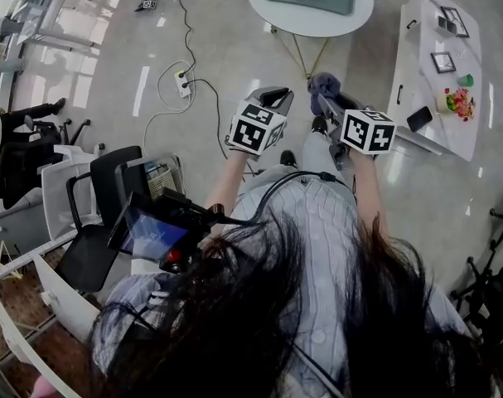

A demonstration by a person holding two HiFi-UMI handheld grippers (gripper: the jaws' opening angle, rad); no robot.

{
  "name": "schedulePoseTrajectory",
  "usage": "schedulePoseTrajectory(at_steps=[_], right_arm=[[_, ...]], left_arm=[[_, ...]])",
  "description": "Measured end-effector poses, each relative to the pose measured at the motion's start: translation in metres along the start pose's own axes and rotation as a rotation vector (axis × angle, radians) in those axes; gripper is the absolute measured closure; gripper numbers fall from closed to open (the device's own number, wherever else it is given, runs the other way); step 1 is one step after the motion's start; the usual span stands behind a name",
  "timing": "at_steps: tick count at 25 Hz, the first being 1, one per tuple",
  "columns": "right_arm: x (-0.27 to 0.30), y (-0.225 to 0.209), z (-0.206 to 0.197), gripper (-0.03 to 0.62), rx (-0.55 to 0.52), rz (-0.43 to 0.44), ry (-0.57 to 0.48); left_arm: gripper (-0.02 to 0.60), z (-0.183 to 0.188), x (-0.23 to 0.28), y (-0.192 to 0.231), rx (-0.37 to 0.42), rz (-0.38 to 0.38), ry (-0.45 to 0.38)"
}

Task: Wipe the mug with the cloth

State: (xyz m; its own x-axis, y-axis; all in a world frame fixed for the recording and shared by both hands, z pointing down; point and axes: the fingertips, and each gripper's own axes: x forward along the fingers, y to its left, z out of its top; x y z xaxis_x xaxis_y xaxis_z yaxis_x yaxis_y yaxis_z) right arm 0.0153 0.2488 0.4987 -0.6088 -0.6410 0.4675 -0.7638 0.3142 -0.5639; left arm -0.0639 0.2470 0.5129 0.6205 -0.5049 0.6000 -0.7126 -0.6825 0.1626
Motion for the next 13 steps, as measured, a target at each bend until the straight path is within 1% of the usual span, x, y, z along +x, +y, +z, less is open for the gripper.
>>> schedulePoseTrajectory(at_steps=[4,13], right_arm=[[-0.011,0.010,-0.013,0.499,-0.010,-0.002,-0.002],[-0.034,0.020,-0.024,0.499,-0.028,-0.007,-0.033]], left_arm=[[0.543,-0.008,-0.008,-0.010,0.011,-0.009,-0.009],[0.543,-0.020,-0.016,-0.029,0.036,-0.019,-0.024]])
